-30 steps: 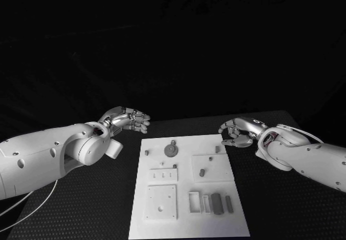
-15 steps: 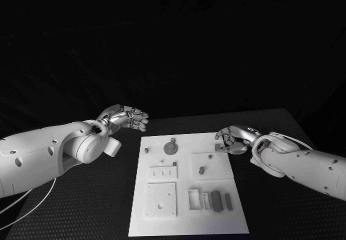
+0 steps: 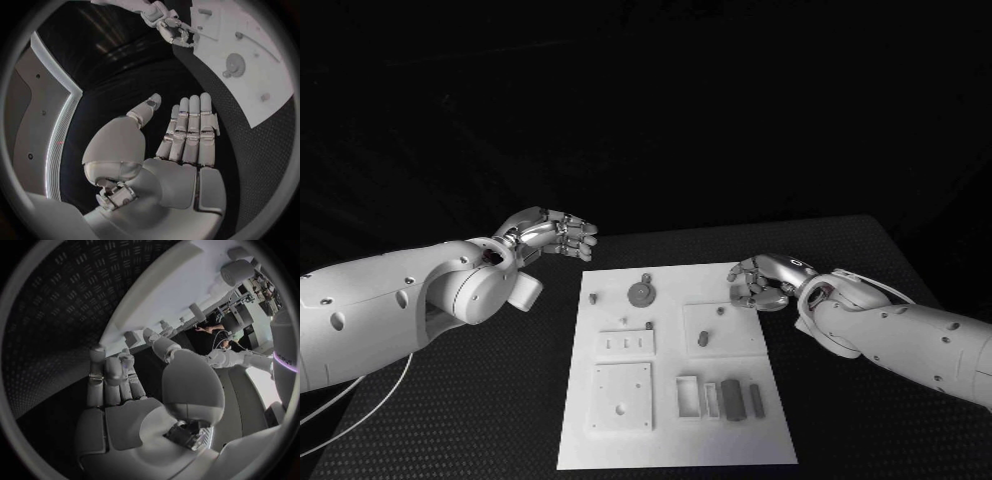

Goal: Assemble the parts on the task board

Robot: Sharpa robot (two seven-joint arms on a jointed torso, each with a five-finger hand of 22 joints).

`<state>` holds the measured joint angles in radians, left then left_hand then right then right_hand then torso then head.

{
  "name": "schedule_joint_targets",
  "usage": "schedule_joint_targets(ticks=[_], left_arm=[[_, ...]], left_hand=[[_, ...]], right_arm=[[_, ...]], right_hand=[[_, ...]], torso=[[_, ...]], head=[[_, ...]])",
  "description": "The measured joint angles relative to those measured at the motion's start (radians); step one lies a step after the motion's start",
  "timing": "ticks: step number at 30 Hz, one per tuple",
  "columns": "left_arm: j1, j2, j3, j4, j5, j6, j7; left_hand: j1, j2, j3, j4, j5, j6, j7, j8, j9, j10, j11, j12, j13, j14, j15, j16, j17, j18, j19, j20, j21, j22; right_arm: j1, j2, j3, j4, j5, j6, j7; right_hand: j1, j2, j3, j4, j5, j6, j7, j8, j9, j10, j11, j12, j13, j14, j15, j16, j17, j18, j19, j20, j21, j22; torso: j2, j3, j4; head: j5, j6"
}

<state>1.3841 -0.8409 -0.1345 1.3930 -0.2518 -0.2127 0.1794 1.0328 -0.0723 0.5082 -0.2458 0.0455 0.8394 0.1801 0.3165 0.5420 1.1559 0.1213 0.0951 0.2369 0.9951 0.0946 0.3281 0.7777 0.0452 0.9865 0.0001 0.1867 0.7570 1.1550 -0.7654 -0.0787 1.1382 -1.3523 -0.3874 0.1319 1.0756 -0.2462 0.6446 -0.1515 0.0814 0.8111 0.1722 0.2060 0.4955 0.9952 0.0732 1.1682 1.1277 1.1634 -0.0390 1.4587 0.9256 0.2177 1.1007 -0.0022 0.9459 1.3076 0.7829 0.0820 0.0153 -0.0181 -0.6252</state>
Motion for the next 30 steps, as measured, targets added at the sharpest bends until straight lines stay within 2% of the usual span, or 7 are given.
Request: schedule_joint_targets(ticks=[9, 12, 18, 22, 24, 30], left_arm=[[0.0, 0.0, 0.0, -0.001, 0.0, 0.002, -0.004], [0.0, 0.0, 0.0, -0.001, 0.0, 0.003, -0.005], [0.0, 0.0, 0.0, -0.001, 0.0, 0.006, -0.008], [0.0, 0.0, 0.0, -0.001, 0.0, 0.007, -0.009], [0.0, 0.0, 0.0, -0.001, 0.0, 0.008, -0.01], [0.0, 0.001, 0.0, -0.002, 0.0, 0.009, -0.011]], left_hand=[[0.0, 0.0, 0.0, 0.0, 0.0, 0.0, 0.0, 0.0, 0.0, 0.0, 0.0, 0.0, 0.001, 0.0, 0.0, 0.0, 0.0, -0.001, 0.0, 0.0, 0.0, 0.001], [0.0, 0.0, 0.0, 0.0, 0.0, 0.0, 0.0, 0.0, 0.0, 0.0, 0.0, 0.0, 0.001, 0.0, 0.0, -0.004, 0.0, -0.001, 0.0, 0.0, 0.0, 0.001], [0.0, 0.0, 0.0, 0.0, 0.0, 0.0, 0.0, 0.0, 0.0, 0.0, 0.0, 0.0, 0.001, 0.0, 0.0, -0.004, 0.001, -0.002, 0.0, 0.0, 0.0, 0.001], [0.0, 0.0, 0.0, 0.0, 0.0, 0.0, 0.0, 0.0, 0.0, 0.0, 0.0, 0.0, 0.001, 0.0, 0.0, -0.004, 0.001, -0.002, 0.0, 0.0, 0.0, 0.001], [0.0, 0.0, 0.0, 0.0, 0.0, 0.0, 0.0, 0.0, 0.0, 0.0, 0.0, 0.0, 0.001, 0.0, 0.0, -0.004, 0.001, -0.002, 0.0, 0.0, 0.0, 0.001], [0.0, 0.0, 0.0, 0.0, 0.0, 0.0, 0.0, 0.0, 0.001, 0.0, 0.0, 0.0, 0.002, 0.0, 0.0, -0.004, 0.001, -0.003, 0.0, 0.0, 0.0, 0.001]], right_arm=[[-0.001, 0.008, 0.0, -0.011, -0.005, -0.006, -0.012], [-0.001, 0.01, 0.0, -0.012, -0.007, -0.01, -0.016], [-0.001, 0.011, 0.0, -0.014, -0.008, -0.021, -0.021], [-0.001, 0.013, 0.0, -0.018, -0.009, -0.027, -0.024], [-0.001, 0.016, 0.0, -0.02, -0.01, -0.029, -0.026], [-0.001, 0.027, 0.0, -0.028, -0.012, -0.034, -0.027]], right_hand=[[0.008, 0.008, 0.0, 0.0, 0.0, 0.0, 0.0, 0.012, 0.006, 0.0, 0.0, 0.005, 0.0, 0.0, 0.0, 0.005, 0.001, 0.0, 0.005, -0.005, 0.0, 0.0], [0.014, 0.015, 0.0, 0.0, 0.0, 0.009, -0.005, 0.018, 0.009, 0.006, -0.006, 0.005, -0.002, 0.005, -0.004, 0.005, 0.001, 0.0, 0.008, -0.007, 0.0, 0.0], [0.016, 0.032, 0.0, 0.0, 0.0, 0.032, -0.019, 0.035, 0.018, 0.016, -0.016, 0.011, -0.006, 0.018, -0.01, 0.009, 0.001, 0.0, 0.015, -0.01, 0.001, 0.0], [0.017, 0.044, 0.0, 0.0, 0.0, 0.042, -0.019, 0.04, 0.022, 0.02, -0.02, 0.011, -0.009, 0.022, -0.014, 0.009, 0.001, -0.001, 0.022, -0.014, 0.005, 0.0], [0.019, 0.057, 0.0, 0.0, 0.0, 0.046, -0.024, 0.041, 0.024, 0.023, -0.023, 0.011, -0.01, 0.022, -0.014, 0.009, 0.001, -0.001, 0.022, -0.014, 0.005, 0.0], [0.027, 0.078, -0.006, -0.017, 0.0, 0.057, -0.03, 0.052, 0.03, 0.027, -0.027, 0.011, -0.014, 0.026, -0.023, 0.009, 0.0, -0.001, 0.025, -0.017, 0.005, 0.0]], torso=[[0.0, 0.0, 0.0002], [0.0, -0.0004, -0.0003], [0.0, -0.0005, -0.0006], [0.0, -0.0011, -0.0005], [0.0, -0.0011, -0.0004], [0.0, -0.0012, -0.0003]], head=[[0.0, -0.004], [0.0, -0.004], [0.001, -0.006], [0.001, -0.006], [0.0, -0.007], [0.0, -0.008]])
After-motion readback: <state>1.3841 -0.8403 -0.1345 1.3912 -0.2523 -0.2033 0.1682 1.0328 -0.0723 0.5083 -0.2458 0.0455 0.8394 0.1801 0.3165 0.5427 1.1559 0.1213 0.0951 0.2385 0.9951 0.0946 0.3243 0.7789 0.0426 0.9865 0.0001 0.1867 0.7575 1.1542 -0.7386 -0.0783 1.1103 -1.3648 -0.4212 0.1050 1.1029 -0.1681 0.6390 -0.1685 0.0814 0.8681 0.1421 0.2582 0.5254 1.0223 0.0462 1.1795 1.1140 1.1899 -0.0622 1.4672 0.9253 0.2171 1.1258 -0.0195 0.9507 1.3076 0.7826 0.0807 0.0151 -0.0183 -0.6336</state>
